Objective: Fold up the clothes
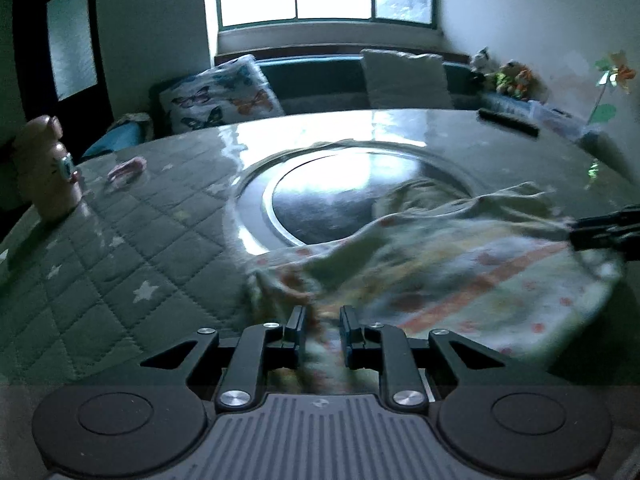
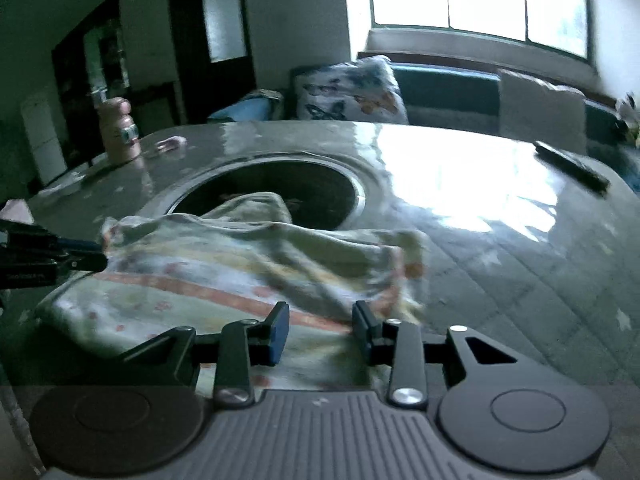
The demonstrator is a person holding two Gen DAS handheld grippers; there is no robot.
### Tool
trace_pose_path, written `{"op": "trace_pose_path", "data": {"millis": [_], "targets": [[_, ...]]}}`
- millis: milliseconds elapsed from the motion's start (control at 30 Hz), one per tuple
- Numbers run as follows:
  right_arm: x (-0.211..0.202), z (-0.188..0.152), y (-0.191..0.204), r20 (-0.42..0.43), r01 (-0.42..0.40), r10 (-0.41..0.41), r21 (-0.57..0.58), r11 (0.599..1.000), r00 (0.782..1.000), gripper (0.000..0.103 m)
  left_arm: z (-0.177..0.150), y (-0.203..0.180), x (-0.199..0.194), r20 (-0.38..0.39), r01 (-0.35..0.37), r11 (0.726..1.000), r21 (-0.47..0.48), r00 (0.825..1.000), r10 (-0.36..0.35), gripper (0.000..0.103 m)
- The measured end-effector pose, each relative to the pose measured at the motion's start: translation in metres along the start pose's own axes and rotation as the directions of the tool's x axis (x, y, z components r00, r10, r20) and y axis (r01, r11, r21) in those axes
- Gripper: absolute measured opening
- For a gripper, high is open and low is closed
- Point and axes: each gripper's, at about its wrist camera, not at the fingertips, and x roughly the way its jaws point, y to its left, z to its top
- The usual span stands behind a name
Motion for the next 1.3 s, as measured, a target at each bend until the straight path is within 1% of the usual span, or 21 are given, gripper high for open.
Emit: {"op": "trace_pose_path", "data": {"millis": [100, 167, 267, 400, 500, 533, 567, 600, 633, 700, 767, 867, 933, 1067, 1133, 1167, 1200, 1233, 1267, 1300], "targets": [[-0.001, 0.007, -0.006, 0.013, 0.013, -0.013, -0.003, 1.0, 1.0, 0.034, 0.007, 0.004, 0.004, -0.007, -0.01, 1.0, -0.009, 1.0, 0.01, 0.022], [0.002, 0.015, -0.007, 0.025, 0.006, -0.006, -0.012, 1.0, 1.0, 0.034, 0.013, 0.001, 0.005, 0.002, -0.01, 1.0, -0.004, 1.0, 0.01, 0.021], [0.012, 0.027, -0.005, 0.042, -0.021, 0.022, -0.02, 1.0, 0.999, 0.034, 0.025, -0.008, 0.011, 0.011, 0.029, 1.0, -0.003, 1.0, -0.029, 0.021], [0.034, 0.039, -0.003, 0.032, -0.052, 0.052, -0.008, 0.999, 0.998, 0.034, 0.036, -0.024, 0.021, 0.014, 0.067, 0.997, 0.027, 0.998, -0.068, 0.021], [0.046, 0.038, -0.009, 0.004, -0.038, 0.038, 0.007, 0.999, 0.999, 0.033, 0.043, -0.034, 0.034, 0.005, 0.083, 0.995, 0.054, 0.997, -0.083, 0.022], [0.049, 0.036, -0.012, -0.004, -0.029, 0.029, 0.015, 0.999, 1.0, 0.029, 0.044, -0.036, 0.038, 0.001, 0.082, 0.995, 0.059, 0.997, -0.082, 0.022], [0.051, 0.035, -0.016, -0.011, -0.026, 0.026, 0.027, 0.999, 1.0, 0.022, 0.045, -0.036, 0.042, -0.004, 0.077, 0.995, 0.061, 0.997, -0.077, 0.022], [0.051, 0.033, -0.02, -0.012, -0.023, 0.023, 0.04, 0.999, 1.0, 0.018, 0.047, -0.037, 0.046, -0.009, 0.072, 0.995, 0.063, 0.997, -0.072, 0.022], [0.05, 0.033, -0.021, -0.011, -0.02, 0.02, 0.047, 0.999, 1.0, 0.017, 0.048, -0.037, 0.05, -0.014, 0.068, 0.996, 0.066, 0.998, -0.067, 0.022], [0.046, 0.035, -0.02, -0.003, -0.017, 0.017, 0.048, 0.999, 1.0, 0.017, 0.049, -0.036, 0.055, -0.019, 0.066, 0.996, 0.066, 0.998, -0.065, 0.022], [0.043, 0.038, -0.014, 0.014, -0.021, 0.021, 0.024, 0.999, 1.0, 0.018, 0.051, -0.038, 0.054, -0.015, 0.064, 0.996, 0.07, 0.998, -0.063, 0.022], [0.043, 0.045, -0.001, 0.033, -0.077, 0.077, -0.009, 0.997, 0.996, 0.018, 0.053, -0.04, 0.052, -0.007, 0.068, 0.995, 0.073, 0.998, -0.067, 0.022], [0.049, 0.048, 0.01, 0.028, -0.109, 0.109, -0.031, 0.994, 0.994, 0.018, 0.053, -0.041, 0.055, -0.014, 0.063, 0.995, 0.075, 0.998, -0.062, 0.022], [0.066, 0.049, 0.027, 0.0, -0.122, 0.122, -0.065, 0.99, 0.992, 0.019, 0.053, -0.042, 0.058, -0.023, 0.058, 0.995, 0.075, 0.998, -0.056, 0.022], [0.07, 0.049, 0.026, -0.005, -0.106, 0.106, -0.052, 0.993, 0.994, 0.019, 0.053, -0.041, 0.056, -0.019, 0.056, 0.996, 0.07, 0.998, -0.054, 0.022], [0.071, 0.049, 0.024, -0.007, -0.096, 0.096, -0.042, 0.994, 0.995, 0.022, 0.054, -0.041, 0.054, -0.016, 0.054, 0.996, 0.068, 0.998, -0.053, 0.022], [0.072, 0.049, 0.023, -0.009, -0.086, 0.086, -0.033, 0.996, 0.996, 0.022, 0.053, -0.04, 0.051, -0.011, 0.051, 0.997, 0.065, 0.999, -0.05, 0.022], [0.073, 0.049, 0.022, -0.011, -0.076, 0.076, -0.023, 0.997, 0.997, 0.022, 0.053, -0.039, 0.048, -0.006, 0.048, 0.997, 0.062, 0.999, -0.047, 0.024], [0.071, 0.049, 0.022, -0.006, -0.074, 0.074, -0.022, 0.997, 0.997, 0.022, 0.053, -0.038, 0.045, -0.001, 0.044, 0.997, 0.059, 0.999, -0.044, 0.03], [0.067, 0.049, 0.022, 0.002, -0.074, 0.074, -0.024, 0.997, 0.997, 0.022, 0.053, -0.038, 0.042, 0.004, 0.042, 0.998, 0.055, 0.999, -0.042, 0.033]]}}
